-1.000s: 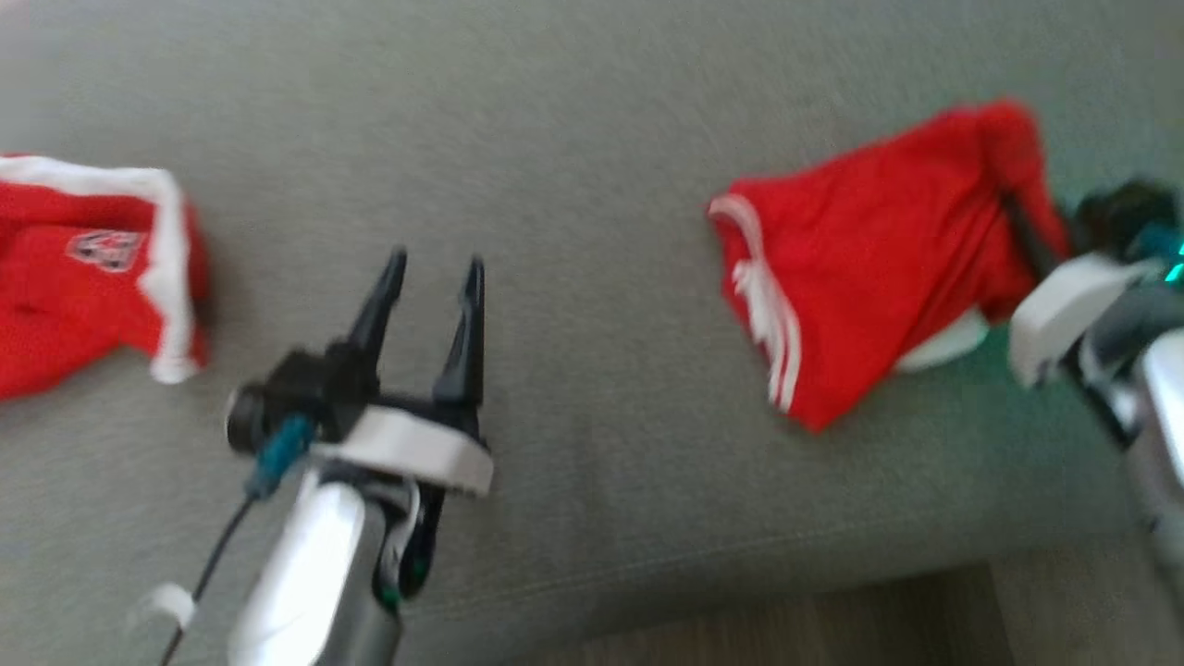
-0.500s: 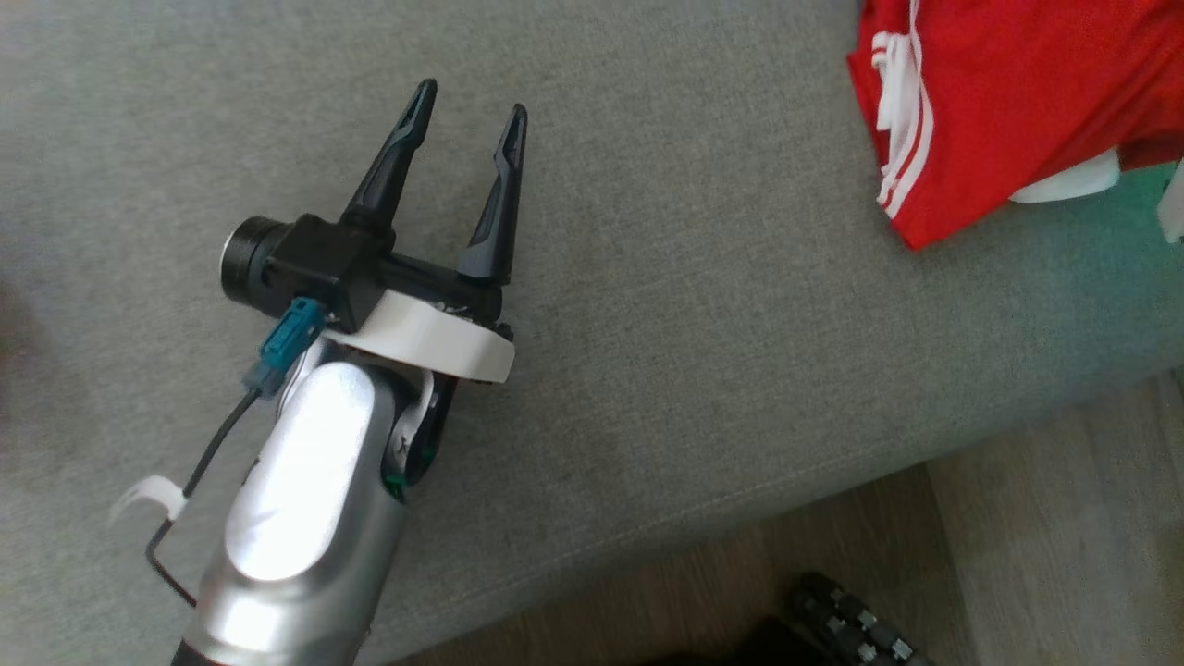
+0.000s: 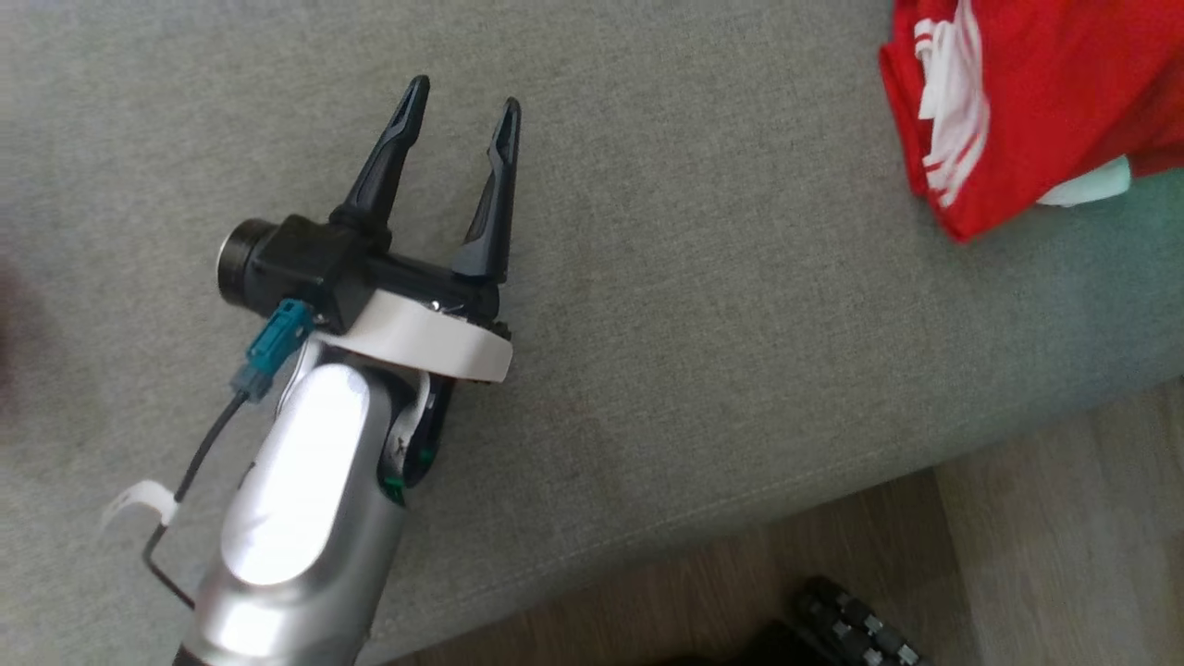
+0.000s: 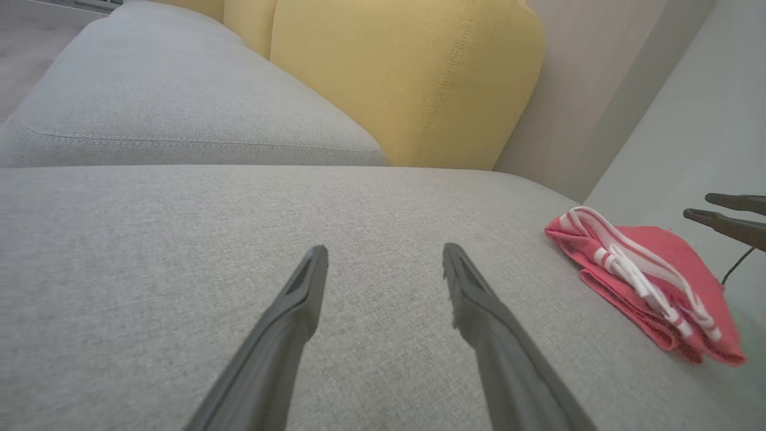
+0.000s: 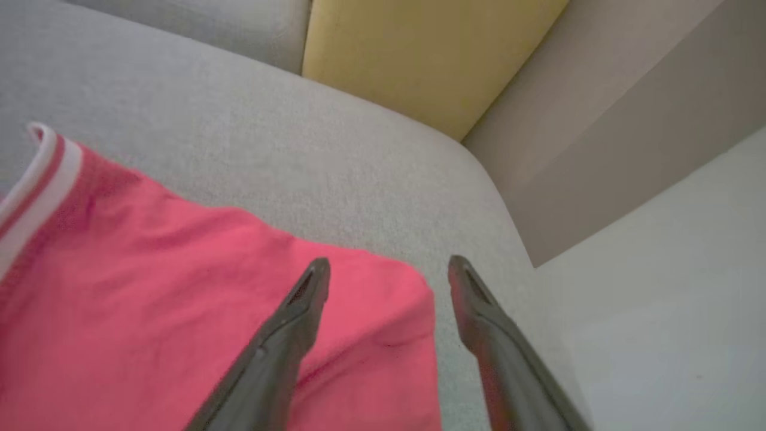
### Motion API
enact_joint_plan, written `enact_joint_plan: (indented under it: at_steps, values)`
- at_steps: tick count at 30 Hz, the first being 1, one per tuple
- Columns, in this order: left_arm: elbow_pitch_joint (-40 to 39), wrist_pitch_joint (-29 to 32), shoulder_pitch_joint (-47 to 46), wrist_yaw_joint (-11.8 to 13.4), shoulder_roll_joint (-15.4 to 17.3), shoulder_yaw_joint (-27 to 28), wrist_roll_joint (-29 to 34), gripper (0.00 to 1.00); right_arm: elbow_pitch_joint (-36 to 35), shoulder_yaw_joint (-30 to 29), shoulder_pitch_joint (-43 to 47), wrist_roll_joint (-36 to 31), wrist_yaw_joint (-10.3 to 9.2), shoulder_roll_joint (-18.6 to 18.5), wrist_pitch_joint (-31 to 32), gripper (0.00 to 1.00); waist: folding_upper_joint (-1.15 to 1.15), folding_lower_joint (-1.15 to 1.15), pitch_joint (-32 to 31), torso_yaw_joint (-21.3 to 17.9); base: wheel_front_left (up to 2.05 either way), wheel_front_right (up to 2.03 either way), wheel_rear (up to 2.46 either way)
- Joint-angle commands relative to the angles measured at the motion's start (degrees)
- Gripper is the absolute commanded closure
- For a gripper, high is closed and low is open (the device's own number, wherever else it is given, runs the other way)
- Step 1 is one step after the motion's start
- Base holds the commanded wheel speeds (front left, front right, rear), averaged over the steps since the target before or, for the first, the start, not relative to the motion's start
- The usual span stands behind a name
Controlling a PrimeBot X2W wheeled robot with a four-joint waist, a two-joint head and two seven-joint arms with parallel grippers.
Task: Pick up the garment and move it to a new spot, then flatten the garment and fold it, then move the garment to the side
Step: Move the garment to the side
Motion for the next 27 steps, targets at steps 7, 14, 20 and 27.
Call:
enact_joint_plan:
  at_steps: [7, 14, 20, 27]
  values:
    - [-2.3, -0.31, 2.5, 1.63, 0.39, 1.59, -2.47, 0.0, -7.42, -0.01, 4.56, 0.05, -0.03, 1.89, 0.26, 0.0, 0.0, 0.0, -6.02, 2.62, 0.0, 0.0, 0.0]
    - [-2.65, -0.31, 6.61, 4.16, 0.39, 2.93, -4.63, 0.0, -15.44, 3.17, 10.91, 1.3, -0.03, 7.57, -2.65, 0.0, 0.0, 0.0, -13.54, 7.48, 0.0, 0.0, 0.0]
    - [-3.43, -0.31, 10.84, 6.33, 0.39, 4.58, -6.48, 0.0, -19.16, 4.07, 17.85, 3.51, -0.03, 13.22, -5.87, 0.0, 0.0, 0.0, -18.41, 11.87, 0.0, 0.0, 0.0]
    - [-3.89, -0.31, 17.28, 7.22, 0.39, 6.0, -7.63, 0.0, -19.44, 5.14, 26.84, 3.5, -0.03, 18.59, -9.77, 0.0, 0.0, 0.0, -24.28, 15.66, 0.0, 0.0, 0.0]
